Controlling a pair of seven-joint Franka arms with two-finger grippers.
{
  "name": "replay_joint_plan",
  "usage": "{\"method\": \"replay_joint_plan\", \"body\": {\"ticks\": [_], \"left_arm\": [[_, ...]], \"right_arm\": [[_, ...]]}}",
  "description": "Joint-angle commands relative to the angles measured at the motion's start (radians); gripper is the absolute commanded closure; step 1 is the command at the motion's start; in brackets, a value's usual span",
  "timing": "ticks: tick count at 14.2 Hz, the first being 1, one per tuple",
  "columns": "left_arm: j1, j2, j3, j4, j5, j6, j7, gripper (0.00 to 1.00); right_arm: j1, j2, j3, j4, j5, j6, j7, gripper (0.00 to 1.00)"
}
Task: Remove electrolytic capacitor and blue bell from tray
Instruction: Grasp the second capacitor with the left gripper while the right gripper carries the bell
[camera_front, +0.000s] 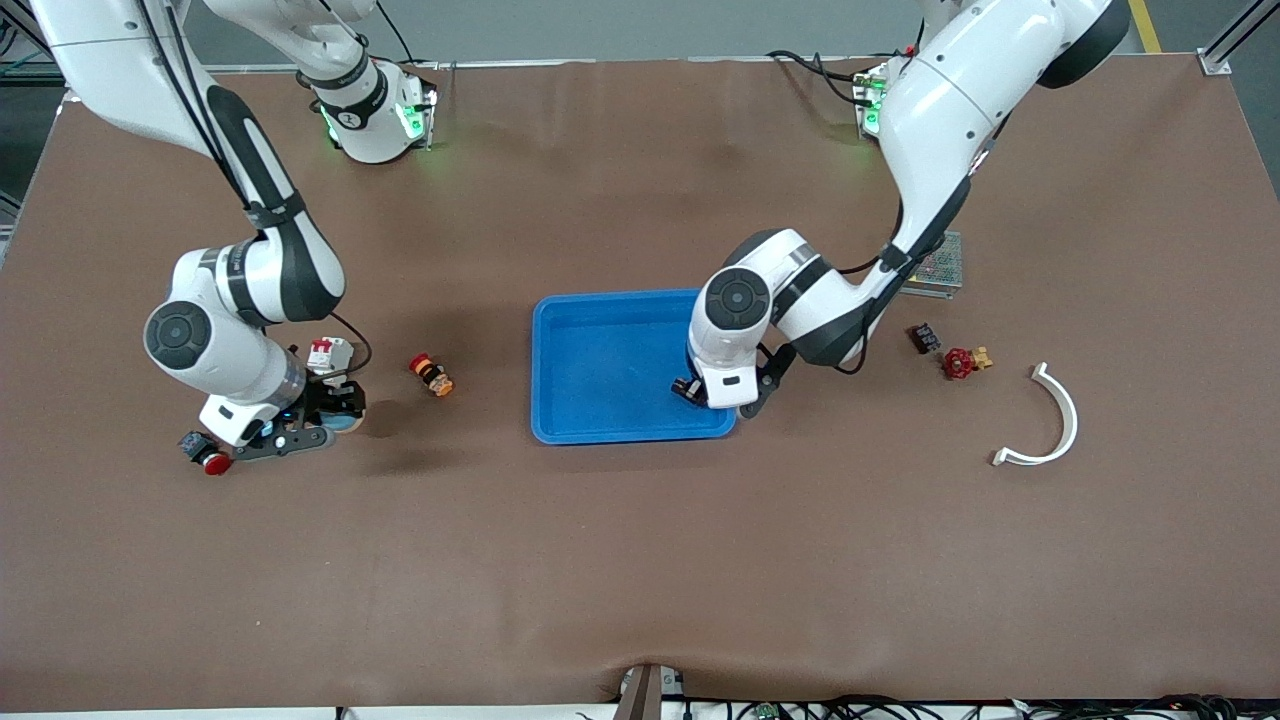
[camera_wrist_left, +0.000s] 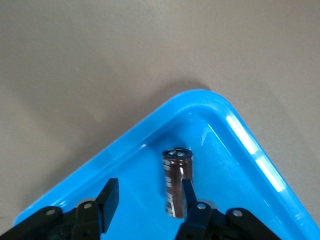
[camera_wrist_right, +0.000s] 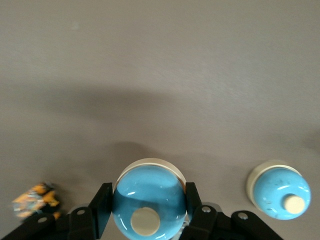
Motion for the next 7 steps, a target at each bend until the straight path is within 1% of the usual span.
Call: {"method": "replay_joint_plan", "body": {"ticks": [1,3,5,7], "left_arm": [[-0.036,0.039,0.025,0.052,0.022,0.031,-0.054,0.42],[-0.047,0.051,0.032,0.058,0.022,0.066,-0.08,0.42],[-0.064,0.062,0.051,0.062,0.022,0.097,-0.096,0.42],[-0.09,0.073,0.08,0.064,0.022,0.098,-0.096,0.44]], "right_arm": [[-0.011,-0.013,0.019,-0.042,0.015,0.057,-0.017,1.0],[-0.007,-0.007,0.019,-0.068,0.015,0.131,-0.014,1.0],[-0.002,0.027,0.019,-0.091,0.015,0.215,-0.006,1.0],[-0.001,0.059,0.019,-0.096,0.015,0.263,-0.005,1.0]]}}
